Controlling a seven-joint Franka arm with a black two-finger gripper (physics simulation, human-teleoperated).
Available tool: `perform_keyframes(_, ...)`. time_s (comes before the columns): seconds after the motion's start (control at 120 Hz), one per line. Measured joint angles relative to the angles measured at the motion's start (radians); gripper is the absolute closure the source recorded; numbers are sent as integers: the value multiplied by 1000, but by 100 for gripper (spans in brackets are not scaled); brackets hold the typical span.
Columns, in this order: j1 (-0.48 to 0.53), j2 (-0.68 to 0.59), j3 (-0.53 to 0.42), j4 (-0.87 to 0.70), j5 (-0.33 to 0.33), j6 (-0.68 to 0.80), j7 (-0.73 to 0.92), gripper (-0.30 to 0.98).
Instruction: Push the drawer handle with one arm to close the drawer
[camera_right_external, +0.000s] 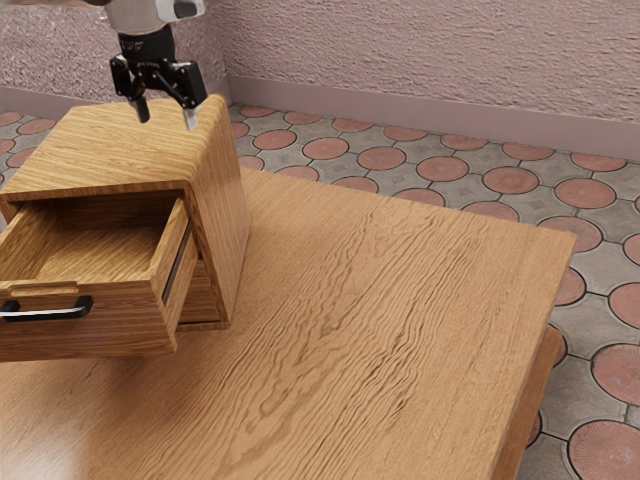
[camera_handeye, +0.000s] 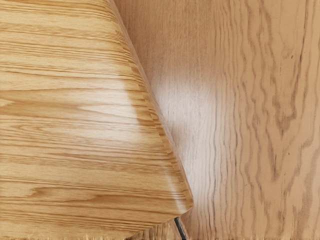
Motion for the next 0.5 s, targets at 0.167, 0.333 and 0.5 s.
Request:
perform_keyframes(0.167,0,1,2,1,1,-20,4,0)
perform_keyframes(0.333,-5,-113,-8,83,-8,-45,-7,0)
perform_keyframes(0.5,17,-265,-41,-6,-95,-133,-76,0)
